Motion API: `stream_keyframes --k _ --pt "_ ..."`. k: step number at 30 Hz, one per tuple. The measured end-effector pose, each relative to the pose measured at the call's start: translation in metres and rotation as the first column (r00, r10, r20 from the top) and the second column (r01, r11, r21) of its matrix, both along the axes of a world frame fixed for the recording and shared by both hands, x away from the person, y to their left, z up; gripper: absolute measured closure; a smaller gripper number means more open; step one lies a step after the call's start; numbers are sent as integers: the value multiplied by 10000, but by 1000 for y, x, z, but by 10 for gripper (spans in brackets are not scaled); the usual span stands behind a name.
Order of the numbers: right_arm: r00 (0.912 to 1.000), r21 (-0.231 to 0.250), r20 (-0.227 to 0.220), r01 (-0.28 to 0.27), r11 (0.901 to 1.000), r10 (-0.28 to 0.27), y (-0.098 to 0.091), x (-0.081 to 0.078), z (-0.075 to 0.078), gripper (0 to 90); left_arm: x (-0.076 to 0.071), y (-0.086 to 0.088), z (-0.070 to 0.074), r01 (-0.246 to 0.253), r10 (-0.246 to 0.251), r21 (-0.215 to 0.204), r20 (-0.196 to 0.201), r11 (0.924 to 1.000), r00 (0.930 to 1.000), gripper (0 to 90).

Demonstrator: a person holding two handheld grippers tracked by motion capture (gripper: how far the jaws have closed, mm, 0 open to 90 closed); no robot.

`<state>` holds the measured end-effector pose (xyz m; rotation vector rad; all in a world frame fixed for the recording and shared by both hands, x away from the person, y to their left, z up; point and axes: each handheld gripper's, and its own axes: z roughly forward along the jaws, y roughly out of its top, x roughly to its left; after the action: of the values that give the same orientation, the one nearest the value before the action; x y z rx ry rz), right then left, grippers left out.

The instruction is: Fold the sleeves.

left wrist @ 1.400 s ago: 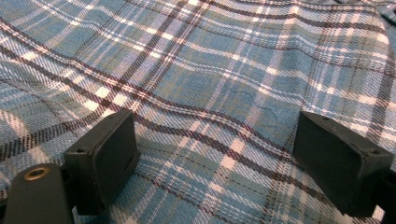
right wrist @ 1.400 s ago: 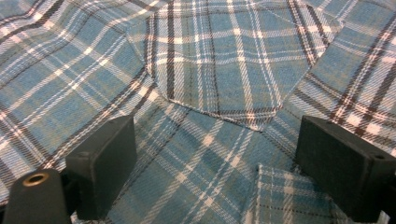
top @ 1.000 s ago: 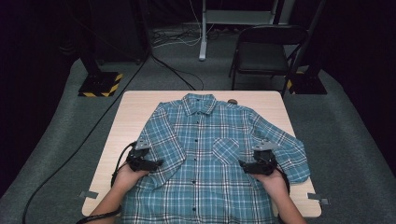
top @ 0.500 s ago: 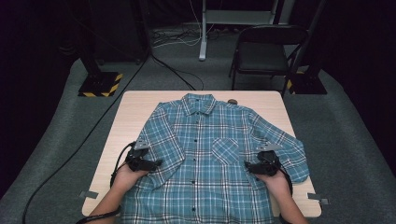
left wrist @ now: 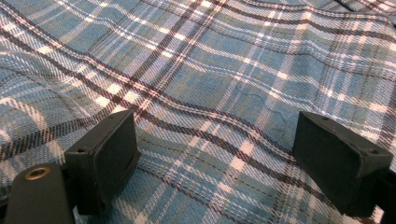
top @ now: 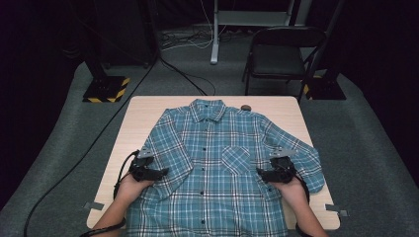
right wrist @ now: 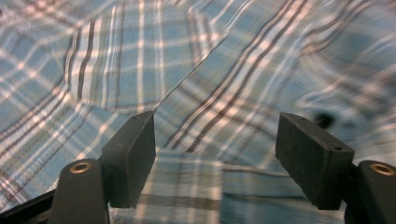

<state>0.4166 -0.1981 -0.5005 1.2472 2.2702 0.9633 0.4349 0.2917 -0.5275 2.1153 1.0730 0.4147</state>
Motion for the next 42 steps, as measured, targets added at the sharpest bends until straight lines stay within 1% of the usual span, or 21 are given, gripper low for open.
stream_keyframes --k 2,5,8,11,12,14,18,19,21,25,27,29,32,33,34,38,42 --pt "9997 61 209 155 9999 -156 -8 0 7 294 0 0 0 -12 12 43 16 10000 10000 137" --pt "9974 189 280 658 9977 -663 -27 1 11 304 -1 -1 0 -11 9 207 67 9998 10000 136" --pt "9922 -43 418 1177 9930 -1174 -45 1 9 315 -1 -2 0 -6 4 260 83 9997 10000 134" --pt "9855 -66 262 1679 9858 -1677 -58 2 4 318 -1 -2 0 9 -11 282 83 9996 10000 133" --pt "9835 -32 127 1805 9836 -1804 -62 3 1 318 -1 -2 0 3 -5 271 82 9996 10000 133" --pt "9807 -184 -89 1951 9806 -1953 -65 4 -5 322 -1 -2 0 14 -17 287 81 9996 10000 133" --pt "9799 -501 -310 1955 9794 -1972 -67 5 -14 323 -1 -2 0 12 -15 287 81 9996 10000 132" --pt "9793 -510 -380 1966 9792 -1986 -67 6 -15 320 -1 -2 0 4 -6 274 83 9996 10000 132" --pt "9781 -335 -421 2024 9787 -2037 -70 6 -17 317 -1 -2 0 11 -13 289 84 9996 10000 132" --pt "9804 -244 -363 1931 9809 -1938 -72 6 -18 314 -1 -2 0 12 -14 294 88 9996 10000 132" --pt "9786 -402 -565 1957 9798 -1978 -72 7 -15 317 -1 -2 0 4 -6 278 89 9996 10000 132" --pt "9804 -374 -370 1920 9807 -1934 -73 5 -9 321 -1 -2 0 5 -7 275 87 9996 10000 132" --pt "9784 -83 -17 2069 9783 -2069 -80 3 3 328 -1 -2 0 3 -5 257 82 9997 10000 132" --pt "9774 -75 47 2114 9774 -2114 -83 3 5 334 -1 -2 0 -1 -2 261 86 9997 10000 133" --pt "9759 -170 50 2183 9757 -2182 -86 2 6 341 -1 -2 0 -6 4 253 81 9997 10000 133" --pt "9714 -550 -283 2338 9707 -2356 -99 1 0 367 -2 -2 0 -11 9 250 84 9997 10000 133" --pt "9672 -563 -657 2420 9687 -2454 -105 2 -10 368 -1 -2 0 -15 13 242 82 9997 10000 134"
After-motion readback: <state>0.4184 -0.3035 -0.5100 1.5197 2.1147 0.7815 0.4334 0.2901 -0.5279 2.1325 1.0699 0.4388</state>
